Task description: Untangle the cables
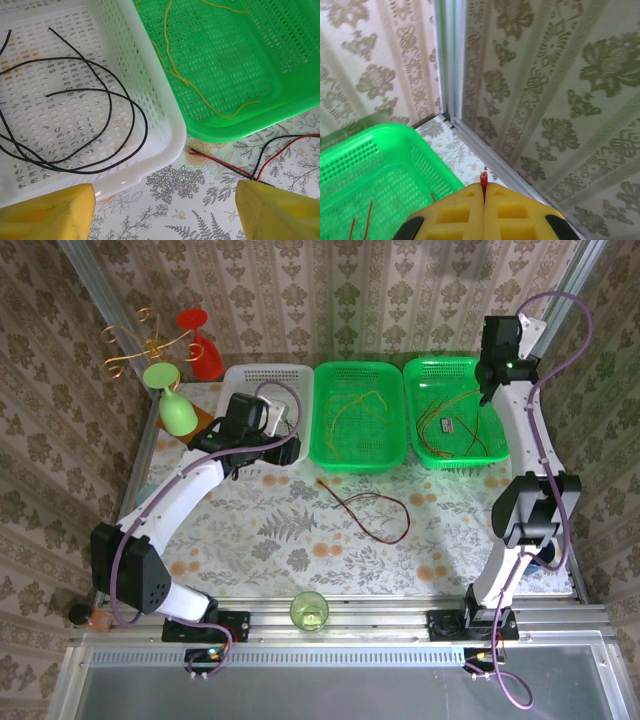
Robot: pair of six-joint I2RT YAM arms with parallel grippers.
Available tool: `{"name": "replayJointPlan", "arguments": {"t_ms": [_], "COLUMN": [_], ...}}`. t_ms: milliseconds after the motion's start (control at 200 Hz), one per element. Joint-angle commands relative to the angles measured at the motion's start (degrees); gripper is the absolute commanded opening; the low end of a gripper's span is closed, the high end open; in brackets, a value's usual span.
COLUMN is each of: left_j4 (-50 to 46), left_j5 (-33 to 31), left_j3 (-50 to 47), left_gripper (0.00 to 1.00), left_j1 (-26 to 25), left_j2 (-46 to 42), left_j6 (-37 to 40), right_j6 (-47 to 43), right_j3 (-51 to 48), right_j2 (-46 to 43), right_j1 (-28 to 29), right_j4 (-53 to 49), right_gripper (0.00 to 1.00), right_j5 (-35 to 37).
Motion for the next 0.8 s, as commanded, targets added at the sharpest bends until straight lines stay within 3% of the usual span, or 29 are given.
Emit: {"name": "replayJointPlan", "arguments": {"t_ms": [0,240,475,795], "left_j4": [0.3,0.3,0.5,0.9], "left_j5": [0.3,0.5,0.8,0.8], "left_j3": [0.0,-0.1,0.3,-0.1], "left_gripper": [0.75,0.76,0.76,0.77], "left_j1": [-0.2,-0.5,-0.9,-1.2], "left_j2": [-0.5,0.1,0.8,0.9], "left_j6": [-1.0,-1.0,-1.2,-1.3], "right_j6": [6.4,11.5,18.9,20.0], "right_j3": [4.8,3.7,4.4,3.7], "right_j2": [3.1,5.8,7.8,7.9], "right_j1": [0.3,0.3,0.3,2.1], "right_j4": [-9.4,-15.7,-23.9,-24.7], "right_gripper": [0.0,0.0,0.0,0.0], "right_j5": [8.3,11.2,19.9,23.3]}}
